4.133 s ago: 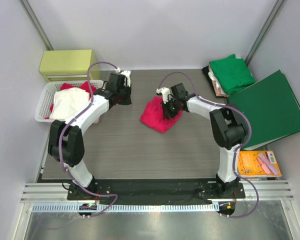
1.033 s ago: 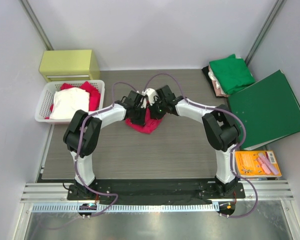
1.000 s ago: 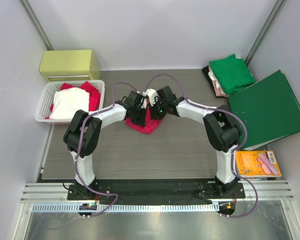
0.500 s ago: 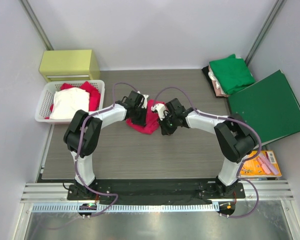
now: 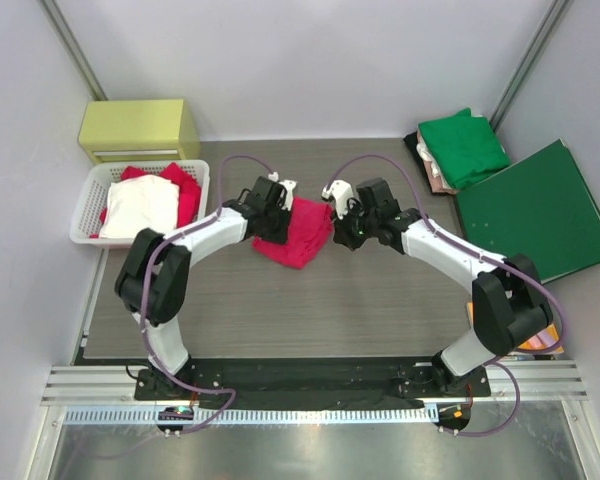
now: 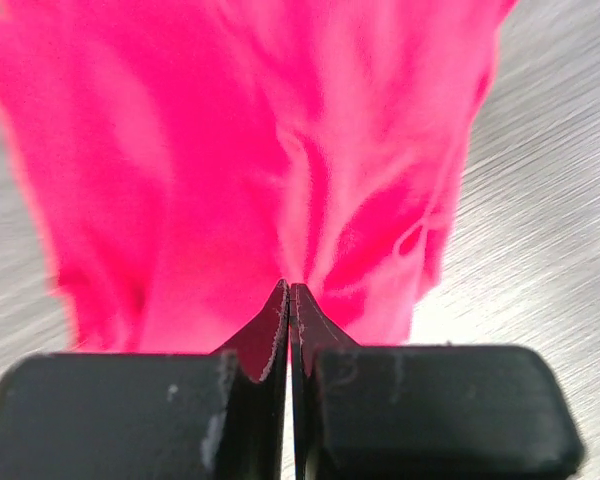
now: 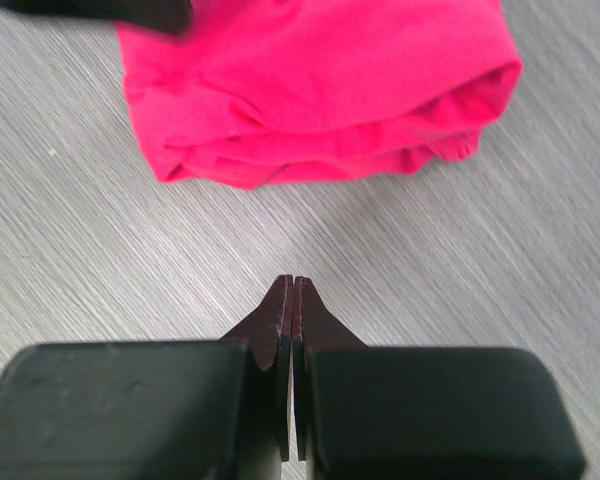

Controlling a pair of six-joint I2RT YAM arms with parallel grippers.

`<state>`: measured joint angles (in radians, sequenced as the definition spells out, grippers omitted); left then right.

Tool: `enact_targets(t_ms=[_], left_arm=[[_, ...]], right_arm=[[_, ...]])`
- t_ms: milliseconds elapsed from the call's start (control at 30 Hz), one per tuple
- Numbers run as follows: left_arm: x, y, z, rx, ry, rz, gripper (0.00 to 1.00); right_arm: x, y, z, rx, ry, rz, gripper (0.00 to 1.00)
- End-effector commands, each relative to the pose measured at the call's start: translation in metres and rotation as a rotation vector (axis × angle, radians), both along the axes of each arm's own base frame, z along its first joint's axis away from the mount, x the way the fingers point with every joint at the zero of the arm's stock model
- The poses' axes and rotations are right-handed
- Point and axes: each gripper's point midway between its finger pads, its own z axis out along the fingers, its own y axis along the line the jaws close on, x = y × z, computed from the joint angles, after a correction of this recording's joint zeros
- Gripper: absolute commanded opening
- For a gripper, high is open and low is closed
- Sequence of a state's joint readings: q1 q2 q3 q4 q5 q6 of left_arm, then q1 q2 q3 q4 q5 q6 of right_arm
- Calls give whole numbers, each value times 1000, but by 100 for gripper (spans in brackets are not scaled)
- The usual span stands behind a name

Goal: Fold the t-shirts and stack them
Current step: Smooth out wrinkles on the folded tshirt

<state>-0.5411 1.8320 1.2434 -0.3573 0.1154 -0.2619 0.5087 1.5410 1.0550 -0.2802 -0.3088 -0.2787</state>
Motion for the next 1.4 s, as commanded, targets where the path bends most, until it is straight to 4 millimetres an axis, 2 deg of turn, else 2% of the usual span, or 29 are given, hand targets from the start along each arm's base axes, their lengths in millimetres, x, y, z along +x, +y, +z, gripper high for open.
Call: enact_targets(t_ms=[0,33,100,200,233,333,433,600,667,700,767,800,900,967,1067,1100,1200,1233,1300,1333,1367], left_arm=[[23,11,71,-6,-240,16,0],[24,13,79,-4,-261,18,0],[28,23,79,38,-281,37,0],[33,33,65,85,-266,70,0],[33,35,54,106,-245,70,0],[39,41,42,153,-241,96,0],[53,49,31,225,-251,133,0],[78,50,9,304,-256,139,0],[92,47,13,295,-279,145,0],[97,51,7,303,-269,158,0],[108,48,12,273,-268,175,0],[110,48,8,273,-261,172,0],[110,48,-1,286,-239,166,0],[106,52,-19,295,-195,169,0],[102,56,-35,293,-154,183,0],[102,58,-36,292,-150,184,0],[98,58,-37,281,-139,177,0],[98,58,-38,282,-136,176,0],[98,58,-40,275,-129,175,0],[97,58,-41,273,-123,179,0],[96,57,-42,271,-120,175,0]], right_arm=[[6,-2,-1,7,-24,-3,1],[7,-2,-1,12,-22,-2,1],[9,-1,2,22,-23,-3,1],[11,2,9,38,-33,1,1],[12,1,11,38,-36,-3,1],[13,0,15,40,-50,-8,1],[13,-3,16,39,-52,-10,1],[10,-6,10,32,-38,-7,1],[7,-7,8,28,-34,-6,1],[8,-9,8,25,-37,-9,1],[7,-11,7,19,-37,-10,1],[7,-12,8,17,-42,-12,1],[9,-14,7,18,-37,-24,1],[14,-11,4,40,-42,-37,1],[25,-5,2,61,-60,-53,1],[28,-3,-8,46,-42,-51,1],[40,5,-5,55,-42,-42,1],[42,8,-11,54,-24,-41,1],[53,18,-1,71,-47,-35,1],[57,23,-6,73,-35,-37,1],[65,28,4,88,-56,-33,1]])
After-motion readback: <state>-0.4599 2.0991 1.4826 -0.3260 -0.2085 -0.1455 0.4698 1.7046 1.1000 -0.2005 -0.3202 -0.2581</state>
